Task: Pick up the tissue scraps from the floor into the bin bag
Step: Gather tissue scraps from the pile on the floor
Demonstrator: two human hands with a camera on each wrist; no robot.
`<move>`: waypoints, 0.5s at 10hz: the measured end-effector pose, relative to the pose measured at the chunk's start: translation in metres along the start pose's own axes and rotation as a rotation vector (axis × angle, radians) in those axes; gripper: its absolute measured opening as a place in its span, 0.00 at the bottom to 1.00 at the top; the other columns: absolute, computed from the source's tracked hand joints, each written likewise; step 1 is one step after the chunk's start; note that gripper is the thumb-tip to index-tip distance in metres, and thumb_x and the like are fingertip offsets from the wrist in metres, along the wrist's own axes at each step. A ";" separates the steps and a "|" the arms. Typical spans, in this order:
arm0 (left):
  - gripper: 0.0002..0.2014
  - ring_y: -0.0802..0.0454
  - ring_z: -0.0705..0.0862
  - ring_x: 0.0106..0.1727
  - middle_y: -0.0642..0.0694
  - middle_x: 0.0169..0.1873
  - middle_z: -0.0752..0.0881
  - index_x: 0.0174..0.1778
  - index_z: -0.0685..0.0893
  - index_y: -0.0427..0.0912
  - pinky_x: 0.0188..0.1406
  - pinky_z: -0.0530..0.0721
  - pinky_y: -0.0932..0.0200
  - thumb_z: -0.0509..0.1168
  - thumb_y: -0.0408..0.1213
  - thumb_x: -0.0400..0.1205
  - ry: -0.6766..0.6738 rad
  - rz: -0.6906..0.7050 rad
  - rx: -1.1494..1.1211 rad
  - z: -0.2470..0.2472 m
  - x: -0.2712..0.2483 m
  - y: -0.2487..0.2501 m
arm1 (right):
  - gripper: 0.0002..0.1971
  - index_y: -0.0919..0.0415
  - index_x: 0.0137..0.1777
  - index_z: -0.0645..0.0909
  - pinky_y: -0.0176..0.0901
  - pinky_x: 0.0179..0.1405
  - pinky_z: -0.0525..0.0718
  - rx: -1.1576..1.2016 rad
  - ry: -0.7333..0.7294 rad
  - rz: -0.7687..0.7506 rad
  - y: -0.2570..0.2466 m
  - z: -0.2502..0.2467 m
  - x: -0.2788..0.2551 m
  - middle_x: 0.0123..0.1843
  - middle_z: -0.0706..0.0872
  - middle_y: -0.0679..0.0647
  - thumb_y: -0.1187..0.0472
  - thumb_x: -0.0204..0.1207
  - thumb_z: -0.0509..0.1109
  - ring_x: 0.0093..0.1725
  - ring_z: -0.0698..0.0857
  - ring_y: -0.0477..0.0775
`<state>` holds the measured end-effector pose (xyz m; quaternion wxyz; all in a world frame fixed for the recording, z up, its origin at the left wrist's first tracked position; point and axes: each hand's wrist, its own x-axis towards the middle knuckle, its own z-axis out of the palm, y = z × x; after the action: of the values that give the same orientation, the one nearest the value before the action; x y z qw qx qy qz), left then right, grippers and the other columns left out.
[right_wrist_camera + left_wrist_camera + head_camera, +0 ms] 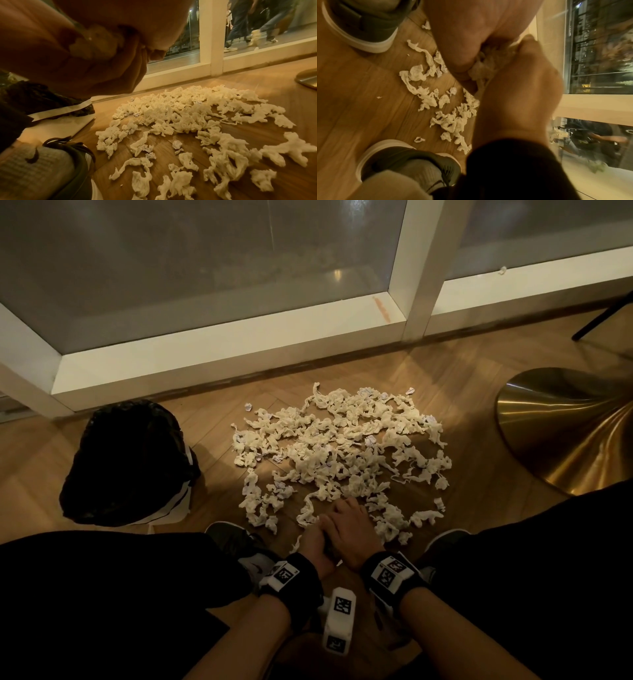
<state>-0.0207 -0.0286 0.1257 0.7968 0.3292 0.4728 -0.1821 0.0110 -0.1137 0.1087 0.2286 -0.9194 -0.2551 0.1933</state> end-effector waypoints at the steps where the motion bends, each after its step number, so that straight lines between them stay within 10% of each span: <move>1: 0.16 0.42 0.81 0.49 0.35 0.47 0.84 0.51 0.82 0.36 0.47 0.79 0.51 0.51 0.40 0.87 0.060 -0.004 -0.063 0.001 0.004 0.002 | 0.23 0.57 0.52 0.79 0.47 0.54 0.69 0.024 0.010 0.015 -0.005 -0.001 0.000 0.54 0.76 0.52 0.48 0.81 0.43 0.56 0.72 0.54; 2: 0.17 0.43 0.81 0.47 0.37 0.46 0.84 0.46 0.82 0.36 0.43 0.78 0.51 0.51 0.42 0.87 0.022 -0.035 -0.106 0.004 0.000 0.001 | 0.13 0.58 0.55 0.75 0.50 0.58 0.71 0.095 0.055 -0.023 -0.005 -0.002 0.001 0.55 0.75 0.53 0.53 0.82 0.51 0.56 0.72 0.55; 5: 0.16 0.52 0.77 0.40 0.48 0.41 0.77 0.45 0.75 0.48 0.40 0.77 0.56 0.46 0.49 0.88 -0.077 0.023 -0.080 -0.011 0.003 0.018 | 0.33 0.62 0.81 0.61 0.42 0.81 0.51 0.073 -0.034 -0.205 -0.010 -0.004 0.000 0.80 0.66 0.57 0.43 0.84 0.36 0.78 0.61 0.51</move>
<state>-0.0154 -0.0085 0.1255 0.8290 0.2952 0.4449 -0.1663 0.0088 -0.1077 0.1170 0.2760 -0.8763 -0.3443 0.1935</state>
